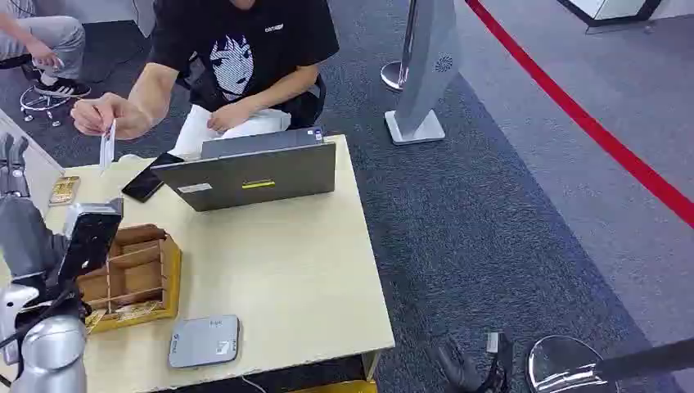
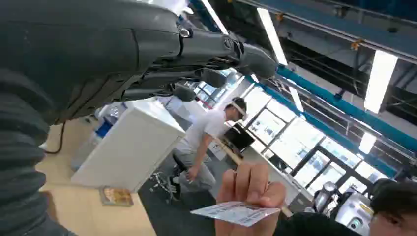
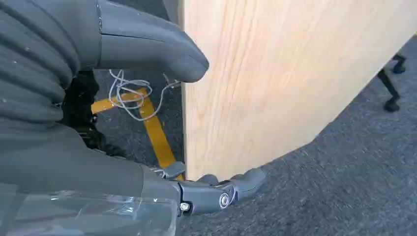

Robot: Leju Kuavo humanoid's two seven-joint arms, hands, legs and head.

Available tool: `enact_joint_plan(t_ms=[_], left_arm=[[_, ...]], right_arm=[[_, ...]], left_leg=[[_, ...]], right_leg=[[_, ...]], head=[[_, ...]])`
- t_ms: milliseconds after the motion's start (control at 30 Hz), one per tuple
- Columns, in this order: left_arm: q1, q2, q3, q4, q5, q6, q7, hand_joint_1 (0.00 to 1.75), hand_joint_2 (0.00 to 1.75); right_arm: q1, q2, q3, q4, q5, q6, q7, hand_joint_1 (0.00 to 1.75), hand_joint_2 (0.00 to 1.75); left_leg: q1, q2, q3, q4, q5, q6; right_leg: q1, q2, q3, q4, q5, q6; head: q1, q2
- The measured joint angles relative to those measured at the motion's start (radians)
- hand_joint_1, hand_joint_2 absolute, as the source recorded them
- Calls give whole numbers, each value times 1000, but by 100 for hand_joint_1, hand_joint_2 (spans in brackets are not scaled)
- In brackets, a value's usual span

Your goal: Pass the card to the sensor for recognition and then transmit it.

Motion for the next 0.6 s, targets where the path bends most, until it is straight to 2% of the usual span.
enact_joint_plan(t_ms=[267,300,333,600], left_arm=[[-148,86,-92,97,-166,-56,28,0,175],[-163,94,-102,108,-187,-64,32,19,175],[-177,106,-113,118,-208,-71,38,175,175],[-285,190,-183,201,-380,-134,68,175,175]], right_arm=[[-48,-15,0,96,55,2,-53,0,175],[-53,-16,0,108,62,2,-61,0,175],[-58,-19,0,119,71,2,-69,0,175],[-101,-41,0,218,138,-6,-139,0,175]], left_leg=[[0,0,0,0,1,0],[0,0,0,0,1,0],[0,0,0,0,1,0],[0,0,0,0,2,0]], right_leg=[[0,0,0,0,1,-1],[0,0,0,0,1,-1],[0,0,0,0,1,-1],[0,0,0,1,1,0]], head=[[0,0],[0,0],[0,0],[0,0]])
